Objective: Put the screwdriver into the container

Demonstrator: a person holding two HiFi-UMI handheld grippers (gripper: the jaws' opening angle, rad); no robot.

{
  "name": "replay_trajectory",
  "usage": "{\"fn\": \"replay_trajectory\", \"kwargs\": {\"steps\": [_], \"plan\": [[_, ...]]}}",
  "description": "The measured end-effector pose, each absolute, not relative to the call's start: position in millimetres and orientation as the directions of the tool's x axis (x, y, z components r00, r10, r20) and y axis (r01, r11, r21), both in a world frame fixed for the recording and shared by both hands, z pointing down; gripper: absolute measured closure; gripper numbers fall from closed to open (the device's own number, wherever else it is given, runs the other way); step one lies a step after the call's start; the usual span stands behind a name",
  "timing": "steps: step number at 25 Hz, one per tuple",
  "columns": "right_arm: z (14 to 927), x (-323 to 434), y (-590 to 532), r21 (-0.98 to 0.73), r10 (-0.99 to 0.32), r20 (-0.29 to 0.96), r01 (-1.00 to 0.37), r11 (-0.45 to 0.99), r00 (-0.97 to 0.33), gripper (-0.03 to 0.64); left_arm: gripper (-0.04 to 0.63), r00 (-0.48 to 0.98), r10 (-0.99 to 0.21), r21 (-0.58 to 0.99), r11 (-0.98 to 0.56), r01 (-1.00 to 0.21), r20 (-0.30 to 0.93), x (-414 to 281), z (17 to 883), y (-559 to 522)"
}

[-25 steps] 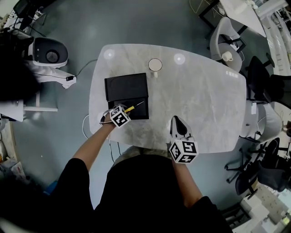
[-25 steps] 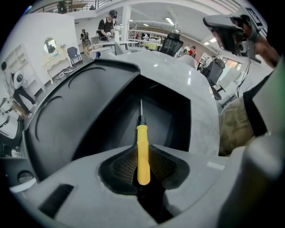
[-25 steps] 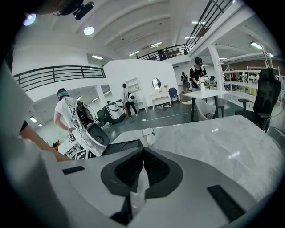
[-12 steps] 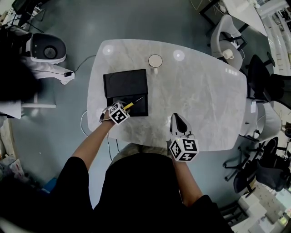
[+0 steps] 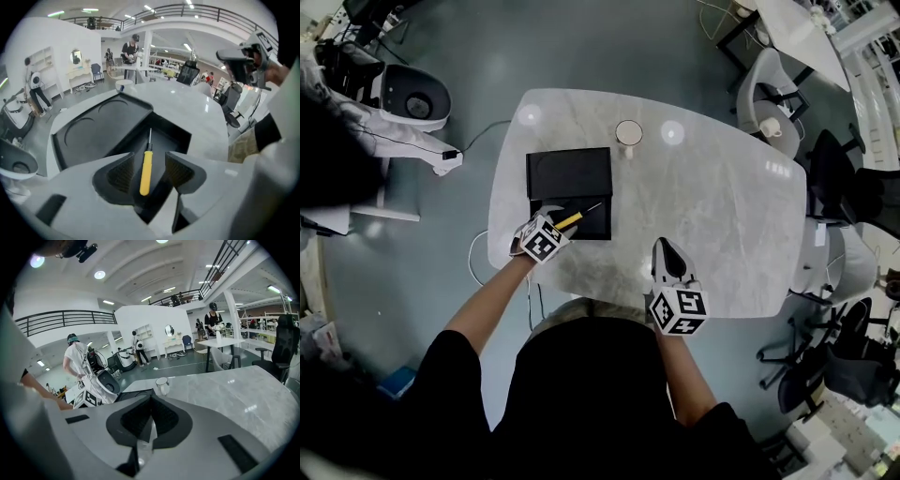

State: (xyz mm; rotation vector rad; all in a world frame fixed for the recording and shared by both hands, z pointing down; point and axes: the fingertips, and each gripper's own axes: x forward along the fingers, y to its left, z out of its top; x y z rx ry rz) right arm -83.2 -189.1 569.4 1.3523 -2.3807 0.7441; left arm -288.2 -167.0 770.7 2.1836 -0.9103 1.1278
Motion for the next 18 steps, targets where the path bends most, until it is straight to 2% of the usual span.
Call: {"fn": "replay_trajectory", "kwargs": {"steps": [4,8,12,15,18], "plan": [[556,-92,-171,-0.277,-0.684,0.480,-0.834,0.477,-0.550,0.604,0.376,0.511,-0.445,0.187,-0.591,-0.785,0.735,-271,713,-147],[541,-101,-149,-0.237,-0.669,0.467,-0.811,0.535,-0.578,0.604,0.389,0.504,-0.610,0.236,-0.468,-0.852,0.611,-265,654,-120],[524,-115,-129,-0.240,-0.657,0.441,-0.786,0.570,-0.611,0.604,0.428,0.411,-0.768,0.285,-0.304,-0.909,0.491,-280,597,-90],[503,-122,-121,-0.217,-0.660,0.414,-0.772,0.597,-0.627,0.604,0.509,0.307,-0.859,0.282,-0.201,-0.938,0.411,-294,555,-66],[481,-122,-120,-0.212,-0.674,0.380,-0.769,0.603,-0.633,0.603,0.545,0.235,-0.922,0.292,-0.144,-0.946,0.308,-305,512,-49]]}}
